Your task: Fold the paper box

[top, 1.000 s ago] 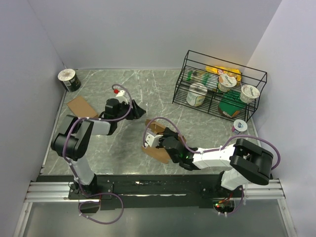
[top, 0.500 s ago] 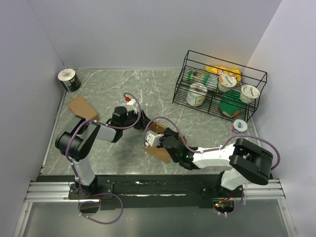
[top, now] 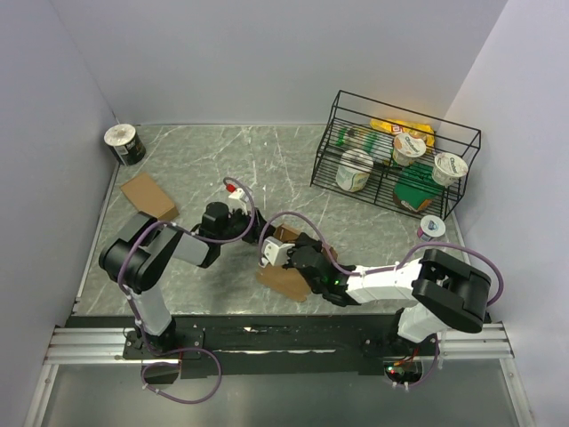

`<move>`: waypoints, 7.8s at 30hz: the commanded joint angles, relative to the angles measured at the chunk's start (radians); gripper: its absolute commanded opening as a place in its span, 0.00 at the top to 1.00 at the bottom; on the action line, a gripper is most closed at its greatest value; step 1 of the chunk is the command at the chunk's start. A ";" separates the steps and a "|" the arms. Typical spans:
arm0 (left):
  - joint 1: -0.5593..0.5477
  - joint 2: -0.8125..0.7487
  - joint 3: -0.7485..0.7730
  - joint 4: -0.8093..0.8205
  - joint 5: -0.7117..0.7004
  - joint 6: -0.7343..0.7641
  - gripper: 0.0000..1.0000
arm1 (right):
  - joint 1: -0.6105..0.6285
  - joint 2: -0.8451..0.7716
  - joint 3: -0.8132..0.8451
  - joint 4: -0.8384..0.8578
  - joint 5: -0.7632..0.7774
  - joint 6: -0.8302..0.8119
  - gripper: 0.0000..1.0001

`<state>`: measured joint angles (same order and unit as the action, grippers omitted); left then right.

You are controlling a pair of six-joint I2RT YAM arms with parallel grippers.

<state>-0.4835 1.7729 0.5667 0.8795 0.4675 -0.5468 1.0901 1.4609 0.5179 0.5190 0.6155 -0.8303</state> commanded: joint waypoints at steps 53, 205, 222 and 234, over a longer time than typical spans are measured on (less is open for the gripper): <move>0.066 -0.369 -0.364 0.113 -0.213 -0.113 0.35 | 0.139 0.343 -0.052 0.708 0.153 -0.414 1.00; 0.102 0.125 -0.085 0.525 0.335 -0.169 0.37 | -0.177 0.107 0.202 -0.232 -0.209 0.168 1.00; 0.057 0.091 -0.042 0.418 0.298 -0.079 0.47 | -0.160 0.104 0.182 -0.186 -0.184 0.158 1.00; 0.023 0.088 -0.053 0.371 0.217 -0.059 0.52 | -0.159 0.084 0.165 -0.185 -0.198 0.180 1.00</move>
<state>-0.4503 1.8767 0.5056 1.2385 0.7105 -0.6384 0.9169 1.5551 0.6983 0.2848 0.4347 -0.6708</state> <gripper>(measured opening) 0.499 0.040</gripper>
